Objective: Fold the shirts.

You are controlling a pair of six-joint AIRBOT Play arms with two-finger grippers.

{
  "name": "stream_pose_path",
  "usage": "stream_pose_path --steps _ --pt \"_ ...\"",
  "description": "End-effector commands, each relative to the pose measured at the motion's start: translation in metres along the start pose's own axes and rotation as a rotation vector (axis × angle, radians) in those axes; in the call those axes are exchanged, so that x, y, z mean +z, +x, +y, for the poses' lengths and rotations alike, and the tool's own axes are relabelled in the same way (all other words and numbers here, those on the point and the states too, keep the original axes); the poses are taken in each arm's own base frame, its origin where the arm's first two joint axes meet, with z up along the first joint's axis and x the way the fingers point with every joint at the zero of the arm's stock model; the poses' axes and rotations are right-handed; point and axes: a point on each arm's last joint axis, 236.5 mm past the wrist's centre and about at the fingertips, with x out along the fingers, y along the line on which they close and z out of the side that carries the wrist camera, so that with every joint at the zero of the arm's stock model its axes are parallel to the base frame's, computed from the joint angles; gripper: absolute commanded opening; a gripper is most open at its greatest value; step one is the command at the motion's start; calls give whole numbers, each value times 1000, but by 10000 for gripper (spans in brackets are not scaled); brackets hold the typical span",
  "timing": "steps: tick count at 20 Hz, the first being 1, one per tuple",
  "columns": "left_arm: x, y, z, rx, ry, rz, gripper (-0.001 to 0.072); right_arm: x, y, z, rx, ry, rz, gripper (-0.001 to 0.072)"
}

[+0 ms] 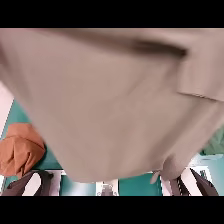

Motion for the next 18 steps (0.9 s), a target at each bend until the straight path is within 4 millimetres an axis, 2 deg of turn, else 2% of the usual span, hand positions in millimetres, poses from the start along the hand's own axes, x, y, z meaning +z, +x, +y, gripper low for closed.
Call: stream_pose_path --steps 1,3,5,7,8,10,13,15,18 --pt "-93 66 83 -55 -256 105 27 -122 66 -81 -58 197 225 19" --pt "-144 101 128 -46 -364 175 27 -192 104 -120 -104 288 337 19" --pt "-188 144 154 -54 -435 251 27 -256 137 -154 -152 372 439 19" --pt "-226 190 172 -35 -460 306 27 -304 162 -183 -187 453 503 19" --pt "-239 211 184 -14 -469 318 27 -320 172 -195 -195 490 520 19" --pt "-251 241 202 -1 -490 330 27 -337 189 -218 -220 560 531 19" --pt "-252 266 215 -11 -543 335 27 -339 201 -232 -211 598 536 18" --pt "-257 264 219 6 -525 386 27 -337 196 -231 -185 600 564 18" --pt "-285 234 206 6 -475 639 26 -349 162 -236 -195 591 704 17"
